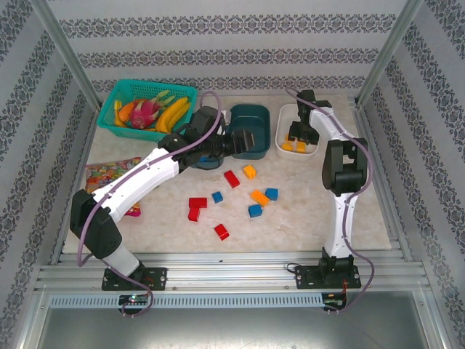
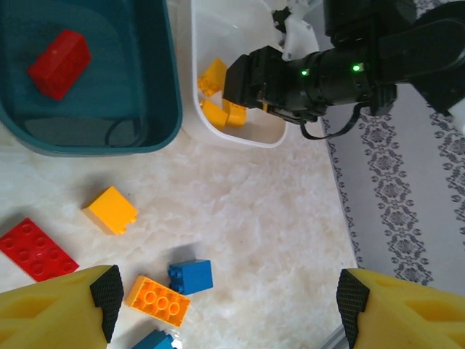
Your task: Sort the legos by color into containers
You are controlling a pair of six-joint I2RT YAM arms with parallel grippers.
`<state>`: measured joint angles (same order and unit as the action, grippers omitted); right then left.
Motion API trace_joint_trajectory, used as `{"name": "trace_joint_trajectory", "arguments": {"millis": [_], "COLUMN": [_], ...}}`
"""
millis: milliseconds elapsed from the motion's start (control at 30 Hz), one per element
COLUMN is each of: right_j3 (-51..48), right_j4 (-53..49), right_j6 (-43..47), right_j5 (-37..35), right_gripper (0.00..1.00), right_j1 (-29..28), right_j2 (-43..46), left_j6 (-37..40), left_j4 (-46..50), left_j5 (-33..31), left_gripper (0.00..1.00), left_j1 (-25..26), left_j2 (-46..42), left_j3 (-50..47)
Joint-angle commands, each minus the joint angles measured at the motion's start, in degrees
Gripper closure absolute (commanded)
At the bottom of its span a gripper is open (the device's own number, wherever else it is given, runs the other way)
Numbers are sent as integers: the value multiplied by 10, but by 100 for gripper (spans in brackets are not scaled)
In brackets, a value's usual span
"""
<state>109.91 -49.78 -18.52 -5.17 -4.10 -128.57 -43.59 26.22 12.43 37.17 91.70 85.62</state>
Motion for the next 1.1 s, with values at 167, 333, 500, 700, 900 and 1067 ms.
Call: {"name": "trace_joint_trajectory", "arguments": {"millis": [167,333,500,700,900,1067], "right_j3": [-123,-382,-582,-750,-804,-795], "right_j4": [134,327,372,419,386,389], "right_j6": [-13,-61,-89,-128,-121,-136], "right_j5": [72,175,250,367,353,335], "right_gripper": [36,29,22,16,16,16], "right_j1": [-96,-189,-275,-304,-307,-308], "right_j2": [258,436,552,648,679,689], "left_j6": [-28,-47,-23,32,65,73], "left_j4": [190,233,217,194,159,152], "left_j5": [-121,-106,-78,-90,-93,-115], "left_gripper": [20,21,20,20,24,36], "left_j1": [5,6,6,8,8,6], "left_j2": [-112,-159,-171,-111,-47,1], "left_j3": [-105,-221,-319,-323,-321,-315]}}
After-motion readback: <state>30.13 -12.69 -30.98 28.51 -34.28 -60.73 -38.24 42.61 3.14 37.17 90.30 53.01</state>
